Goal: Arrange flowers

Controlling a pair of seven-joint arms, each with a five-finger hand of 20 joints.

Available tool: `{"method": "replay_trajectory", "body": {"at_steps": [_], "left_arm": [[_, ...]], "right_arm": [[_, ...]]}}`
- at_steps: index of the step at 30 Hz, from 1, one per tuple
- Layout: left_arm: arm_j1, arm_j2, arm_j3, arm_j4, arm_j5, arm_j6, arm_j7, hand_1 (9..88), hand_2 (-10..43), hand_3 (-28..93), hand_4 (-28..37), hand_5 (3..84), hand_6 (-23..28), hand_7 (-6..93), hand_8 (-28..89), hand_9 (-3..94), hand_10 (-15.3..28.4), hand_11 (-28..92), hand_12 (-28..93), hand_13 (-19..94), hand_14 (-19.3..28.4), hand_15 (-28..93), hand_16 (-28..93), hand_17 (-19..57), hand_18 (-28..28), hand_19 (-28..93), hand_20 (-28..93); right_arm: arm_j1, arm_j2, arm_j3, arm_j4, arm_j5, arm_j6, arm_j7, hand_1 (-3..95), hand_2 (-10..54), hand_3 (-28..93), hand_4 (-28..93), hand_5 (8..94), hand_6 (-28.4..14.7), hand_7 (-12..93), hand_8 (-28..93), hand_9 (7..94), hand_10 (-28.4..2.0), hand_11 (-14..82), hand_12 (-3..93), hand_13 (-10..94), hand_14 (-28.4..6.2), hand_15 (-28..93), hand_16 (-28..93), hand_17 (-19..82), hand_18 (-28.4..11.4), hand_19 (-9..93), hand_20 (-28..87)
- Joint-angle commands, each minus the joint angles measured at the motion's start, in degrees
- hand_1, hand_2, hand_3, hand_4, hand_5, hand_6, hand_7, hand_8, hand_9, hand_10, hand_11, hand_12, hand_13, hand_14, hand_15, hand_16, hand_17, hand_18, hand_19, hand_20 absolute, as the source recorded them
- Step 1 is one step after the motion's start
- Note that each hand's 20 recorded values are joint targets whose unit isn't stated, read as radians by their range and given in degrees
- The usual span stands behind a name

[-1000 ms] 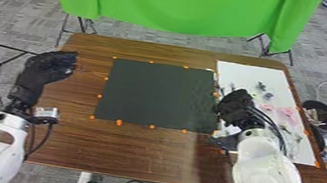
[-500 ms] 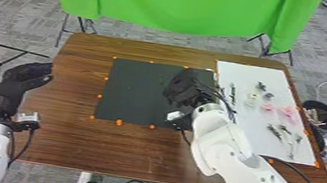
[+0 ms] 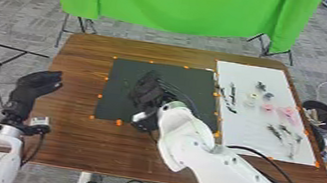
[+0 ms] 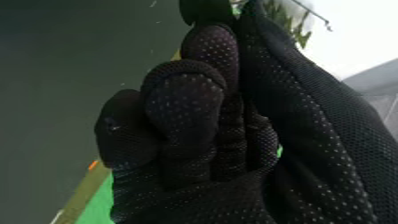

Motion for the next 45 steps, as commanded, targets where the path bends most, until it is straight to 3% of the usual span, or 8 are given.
{"method": "replay_trajectory", "body": {"at_steps": [1,7,9,28,32,40,41,45], "left_arm": [[-3.5,-0.94,3.25,1.36,-1.16,-1.66,0.47,40.5,-9.5,63,-14.1,48.1,0.8,22.2,-9,43.5,11.6,24,15,39,15.9,29,0,10.7,13.7,21,25],[-6.1,-1.16,5.66,2.42,-0.47,-3.19,0.45,40.3,-9.5,64,-14.1,48.0,0.8,22.2,-9,43.3,11.5,23,15,39,15.9,28,0,10.7,13.7,21,25],[-6.2,-1.29,6.13,2.37,-0.57,-2.78,0.59,40.4,-9.5,63,-14.3,48.0,0.8,22.3,-9,43.4,11.5,23,15,39,15.8,29,0,10.7,13.7,21,25],[-4.3,-1.75,6.49,1.03,-1.19,-1.36,0.80,40.2,-9.5,64,-14.2,47.7,0.8,22.0,-9,43.2,11.6,23,15,38,15.9,28,0,10.5,13.7,21,25],[-5.2,-1.36,7.73,1.55,-1.72,-1.12,0.96,40.3,-9.5,63,-14.3,47.6,0.8,21.9,-9,43.2,11.6,23,15,38,15.9,28,0,10.5,13.7,21,25],[-5.3,-2.22,7.40,1.51,-0.99,-1.96,0.78,40.2,-9.5,63,-14.2,47.6,0.7,21.9,-9,43.0,11.6,23,15,38,15.9,28,0,10.3,13.8,21,25],[-5.1,-1.45,7.93,1.45,-1.84,-1.22,1.06,40.2,-9.5,63,-14.2,47.6,0.8,21.8,-9,43.0,11.6,23,15,38,15.9,28,0,10.3,13.8,21,25],[-4.7,-1.95,7.39,1.34,-1.47,-1.52,0.89,40.2,-9.5,63,-14.2,47.6,0.8,21.7,-9,42.9,11.6,23,15,38,15.9,28,0,10.3,13.7,21,25]], "right_arm": [[-0.4,-1.7,-2.2,1.9,4.0,6.8,0.1,56.9,-9.5,64,19,77.0,-3.6,33,15,86.6,-10.9,20.0,57.9,90,-2.7,53,34,68,-6.6,84,42],[0.1,-2.0,-5.4,2.8,7.3,11.9,0.5,57.2,-9.5,64,18,76.8,-3.6,34,14,86.6,-10.9,19.9,57.4,90,-2.7,52,34,69,-6.7,83,42],[0.2,-2.3,-5.7,3.2,8.3,12.6,0.5,57.3,-9.5,64,18,76.6,-3.7,34,13,86.5,-10.9,19.9,57.3,91,-2.7,52,34,69,-6.6,83,42],[1.9,-4.1,-7.3,6.7,17.1,17.7,1.7,58.3,-9.5,64,14,75.6,-3.9,36,10,86.4,-10.6,18.2,55.1,92,-2.8,46,33,70,-5.9,77,40],[1.9,-4.3,-7.2,7.0,18.8,18.9,1.0,58.4,-9.5,64,13,75.3,-3.9,36,10,86.5,-10.5,17.9,54.4,92,-2.7,44,33,71,-5.7,75,40],[2.0,-4.8,-7.1,7.5,21.3,20.5,1.1,58.4,-9.5,65,11,74.6,-3.6,36,9,86.3,-10.4,17.4,53.4,92,-2.8,43,33,71,-5.8,73,41],[1.8,-5.0,-6.7,7.7,21.2,20.3,1.2,58.4,-9.5,65,11,74.7,-3.6,36,8,86.3,-10.4,17.4,53.4,92,-2.8,43,33,71,-5.7,73,41],[1.9,-4.8,-7.2,7.4,21.2,20.6,1.1,58.7,-9.5,65,9,74.2,-3.5,36,8,86.3,-10.5,16.6,52.7,92,-2.8,41,32,71,-5.5,70,41]]}}
